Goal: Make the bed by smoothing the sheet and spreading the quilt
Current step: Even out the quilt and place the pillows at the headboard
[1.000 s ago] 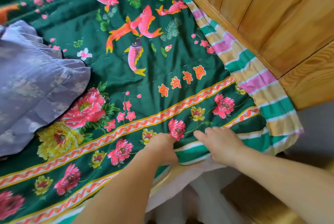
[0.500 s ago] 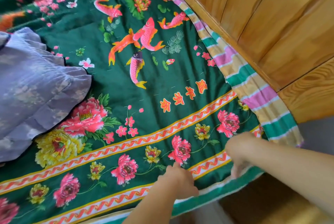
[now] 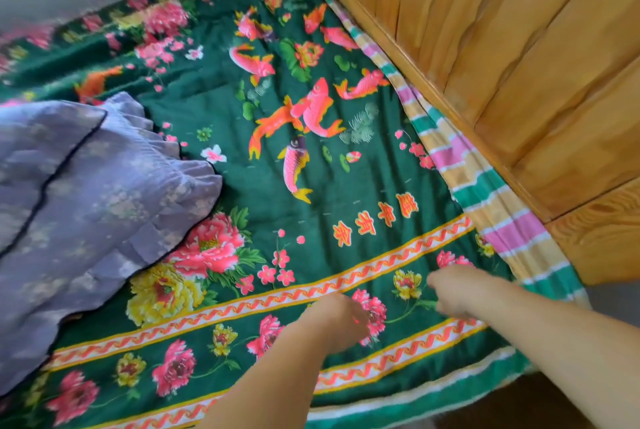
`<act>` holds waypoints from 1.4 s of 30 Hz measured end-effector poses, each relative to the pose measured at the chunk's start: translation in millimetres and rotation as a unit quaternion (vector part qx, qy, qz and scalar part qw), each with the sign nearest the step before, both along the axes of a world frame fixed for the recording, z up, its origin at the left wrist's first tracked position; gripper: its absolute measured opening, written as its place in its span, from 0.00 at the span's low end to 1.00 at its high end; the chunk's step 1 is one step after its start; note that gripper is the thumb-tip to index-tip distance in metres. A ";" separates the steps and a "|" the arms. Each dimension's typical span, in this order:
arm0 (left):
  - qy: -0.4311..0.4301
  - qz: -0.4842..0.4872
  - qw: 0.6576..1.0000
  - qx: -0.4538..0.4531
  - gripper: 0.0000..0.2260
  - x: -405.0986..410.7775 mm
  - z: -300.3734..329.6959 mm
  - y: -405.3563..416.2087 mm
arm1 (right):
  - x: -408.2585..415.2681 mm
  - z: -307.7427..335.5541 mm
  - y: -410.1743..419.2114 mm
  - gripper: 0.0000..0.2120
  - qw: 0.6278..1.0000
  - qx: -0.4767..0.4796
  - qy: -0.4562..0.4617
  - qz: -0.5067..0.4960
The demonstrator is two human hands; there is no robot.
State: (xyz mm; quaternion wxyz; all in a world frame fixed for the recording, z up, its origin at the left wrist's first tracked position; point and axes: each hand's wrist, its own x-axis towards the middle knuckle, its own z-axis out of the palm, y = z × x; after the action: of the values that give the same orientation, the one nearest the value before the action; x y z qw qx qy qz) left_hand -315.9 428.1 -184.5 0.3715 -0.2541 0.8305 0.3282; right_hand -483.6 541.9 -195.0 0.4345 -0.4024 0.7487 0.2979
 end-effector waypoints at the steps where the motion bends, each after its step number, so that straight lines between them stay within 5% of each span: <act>1: 0.007 0.017 1.000 -0.018 0.12 1.3 12.4 -13.6 | 6.7 6.7 -10.1 0.18 1.000 -0.023 -0.012 0.010; 6: 0.019 0.040 0.995 -0.092 0.14 16.4 67.8 -79.6 | 29.1 53.7 -53.9 0.21 0.996 -0.026 -0.068 0.048; 20: 0.066 0.143 0.962 -0.222 0.15 85.8 173.8 -282.8 | 51.6 199.1 -266.7 0.20 0.983 -0.160 -0.030 0.089; 25: 0.025 0.190 0.956 -0.220 0.19 109.4 143.8 -398.9 | 60.2 186.6 -362.5 0.20 0.986 -0.141 -0.026 0.081; 30: -0.008 0.175 0.909 -0.379 0.22 128.3 120.6 -521.2 | 78.7 145.4 -480.5 0.19 0.987 -0.115 -0.044 0.104; 36: -0.139 0.277 0.894 -0.323 0.50 171.4 88.3 -598.1 | 120.9 90.7 -574.2 0.15 0.981 -0.144 -0.093 0.095; 42: -0.076 0.281 0.905 -0.310 0.17 183.0 59.7 -610.8 | 163.3 50.6 -615.2 0.23 0.983 -0.151 -0.097 0.046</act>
State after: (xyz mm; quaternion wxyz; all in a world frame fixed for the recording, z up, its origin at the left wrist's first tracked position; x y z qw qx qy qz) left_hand -132.9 -182.7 -124.7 0.2288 -0.6032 0.7538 0.1246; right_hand -320.3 -73.3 -144.4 0.4252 -0.5242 0.7201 0.1606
